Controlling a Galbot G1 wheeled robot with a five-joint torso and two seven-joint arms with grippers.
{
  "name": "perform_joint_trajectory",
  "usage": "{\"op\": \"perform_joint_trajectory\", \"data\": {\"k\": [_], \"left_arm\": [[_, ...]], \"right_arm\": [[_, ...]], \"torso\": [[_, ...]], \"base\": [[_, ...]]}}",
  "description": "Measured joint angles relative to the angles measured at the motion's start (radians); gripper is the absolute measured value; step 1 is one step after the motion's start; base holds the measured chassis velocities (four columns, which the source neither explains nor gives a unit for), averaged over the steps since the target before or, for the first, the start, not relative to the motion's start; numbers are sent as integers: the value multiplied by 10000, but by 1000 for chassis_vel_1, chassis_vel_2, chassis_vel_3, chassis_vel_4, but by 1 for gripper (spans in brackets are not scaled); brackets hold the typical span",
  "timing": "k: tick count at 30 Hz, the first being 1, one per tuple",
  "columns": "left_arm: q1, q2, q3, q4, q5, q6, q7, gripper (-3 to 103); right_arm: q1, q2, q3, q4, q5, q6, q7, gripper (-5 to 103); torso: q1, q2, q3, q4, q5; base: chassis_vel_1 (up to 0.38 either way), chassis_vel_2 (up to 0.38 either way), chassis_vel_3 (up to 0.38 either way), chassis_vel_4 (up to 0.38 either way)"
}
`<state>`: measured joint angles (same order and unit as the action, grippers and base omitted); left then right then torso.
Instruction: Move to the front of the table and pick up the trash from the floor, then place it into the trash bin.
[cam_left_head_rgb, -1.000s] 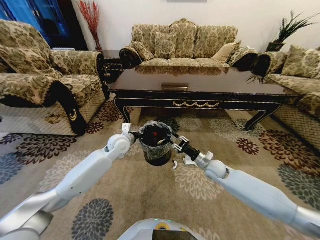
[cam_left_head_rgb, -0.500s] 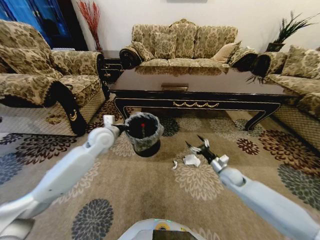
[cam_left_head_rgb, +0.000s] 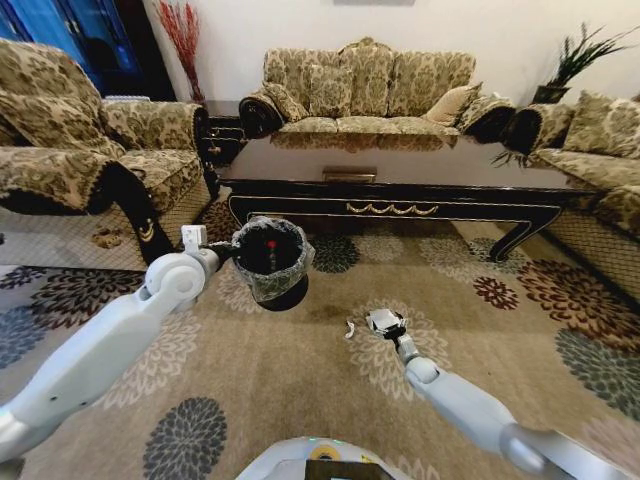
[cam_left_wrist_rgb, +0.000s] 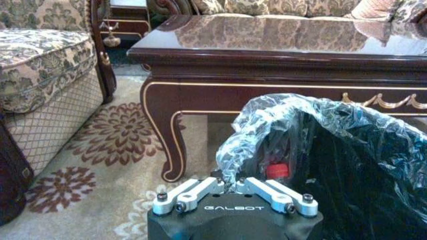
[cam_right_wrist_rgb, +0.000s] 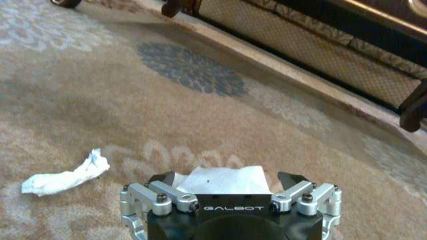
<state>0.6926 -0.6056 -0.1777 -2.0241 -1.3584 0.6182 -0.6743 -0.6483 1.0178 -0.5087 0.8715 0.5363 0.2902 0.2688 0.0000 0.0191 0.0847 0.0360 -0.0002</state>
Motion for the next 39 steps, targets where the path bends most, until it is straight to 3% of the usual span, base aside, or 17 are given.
{"op": "perform_joint_trajectory", "data": {"k": [6, 8, 9, 11, 13, 15, 21, 29, 31, 33, 38, 39], "left_arm": [[145, -6, -94, 52, 32, -4, -3, 4], [185, -27, -94, 75, 64, -5, -3, 4], [185, -27, -94, 75, 64, -5, -3, 4], [187, -56, -59, 82, 93, -10, -19, 4], [187, -77, 1, 80, 101, -14, -55, 4], [187, -78, 10, 78, 103, -14, -62, 4], [205, -44, 47, 23, 112, -19, -133, 4], [222, -35, 66, -75, 111, -29, -233, 4], [223, -36, 78, -83, 112, -35, -257, 4], [222, -39, 82, -87, 112, -36, -260, 4], [223, -84, 137, -117, 145, -51, -279, 4], [223, -84, 137, -117, 145, -51, -279, 4]], "right_arm": [[101, 306, -140, -383, 919, -250, 7, 100], [104, 506, -114, -370, 2283, -617, 236, 100], [104, 506, -114, -370, 2283, -617, 236, 100], [104, 705, 80, -277, 3491, -949, 523, 103], [104, 878, 351, -300, 3971, -1088, 609, 93], [104, 890, 379, -312, 3985, -1091, 609, 93], [20, 638, 551, -165, 3684, -1064, 428, 66], [-108, 465, 705, -123, 3020, -1024, 408, 44], [-143, 407, 790, -134, 2798, -1008, 396, 28], [-155, 383, 812, -126, 2760, -1006, 396, 28], [-280, 97, 1009, 72, 2455, -992, 409, 7], [-280, 97, 1009, 72, 2455, -992, 409, 7]], "torso": [[0, 0, 0, -3, -1], [0, 0, 0, -1, -2], [0, 0, 0, -1, -2], [0, 0, 0, -1, 1], [0, 0, 0, 0, 1], [0, 0, 0, 0, 0], [0, 0, 0, -3, 1], [0, 0, 0, -2, 3], [0, 0, 0, 0, 5], [0, 0, 0, 0, 4], [0, 0, 0, -2, 3], [0, 0, 0, -2, 3]], "base": [[0, 0, 0, 0], [0, 0, 0, 0], [0, 0, 0, 0], [0, 0, 0, 0], [0, 0, 0, 0], [0, 0, 0, 0], [0, 0, 0, 0], [0, 0, 0, 0], [0, 0, 0, 0], [0, 0, 0, 0], [0, 0, 0, 0], [0, 0, 0, 0]]}}
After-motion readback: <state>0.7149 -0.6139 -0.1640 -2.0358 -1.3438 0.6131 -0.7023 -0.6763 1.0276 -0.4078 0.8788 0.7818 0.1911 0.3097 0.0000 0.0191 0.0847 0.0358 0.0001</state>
